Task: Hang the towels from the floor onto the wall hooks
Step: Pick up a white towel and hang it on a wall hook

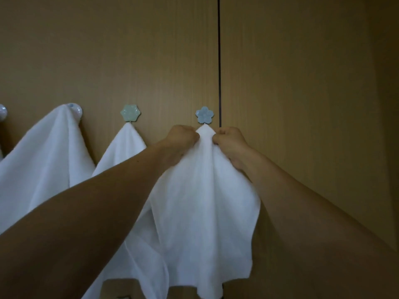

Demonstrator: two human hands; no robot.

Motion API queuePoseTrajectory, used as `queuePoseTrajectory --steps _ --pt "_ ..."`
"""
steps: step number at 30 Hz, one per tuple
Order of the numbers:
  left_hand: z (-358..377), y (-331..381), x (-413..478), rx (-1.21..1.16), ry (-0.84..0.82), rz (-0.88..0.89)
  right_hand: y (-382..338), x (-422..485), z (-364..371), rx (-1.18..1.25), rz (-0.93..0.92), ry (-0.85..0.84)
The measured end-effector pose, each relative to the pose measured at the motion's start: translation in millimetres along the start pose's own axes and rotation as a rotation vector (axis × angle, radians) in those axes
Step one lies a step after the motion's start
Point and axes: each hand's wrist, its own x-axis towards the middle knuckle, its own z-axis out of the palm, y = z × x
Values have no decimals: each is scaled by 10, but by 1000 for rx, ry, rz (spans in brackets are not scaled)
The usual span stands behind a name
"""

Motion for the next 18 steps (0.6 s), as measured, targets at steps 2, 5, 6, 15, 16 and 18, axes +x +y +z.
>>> queuePoseTrajectory --steps 2,5,6,15,16,18 --pt "83 -136 -65 69 -26 69 85 -52 52 -139 -77 15" --pt "180 -307 -203 243 44 268 235 -206 133 -445 -268 113" --pt "191 -351 -256 266 67 318 289 -273 143 -486 -298 134" --pt "272 -676 -725 256 55 330 558 -891 182 -425 -177 140" --pt "261 -682 -784 268 54 322 564 -985 174 -440 -169 137" --pt "226 -691 -910 307 48 290 545 -1179 146 -475 -127 111"
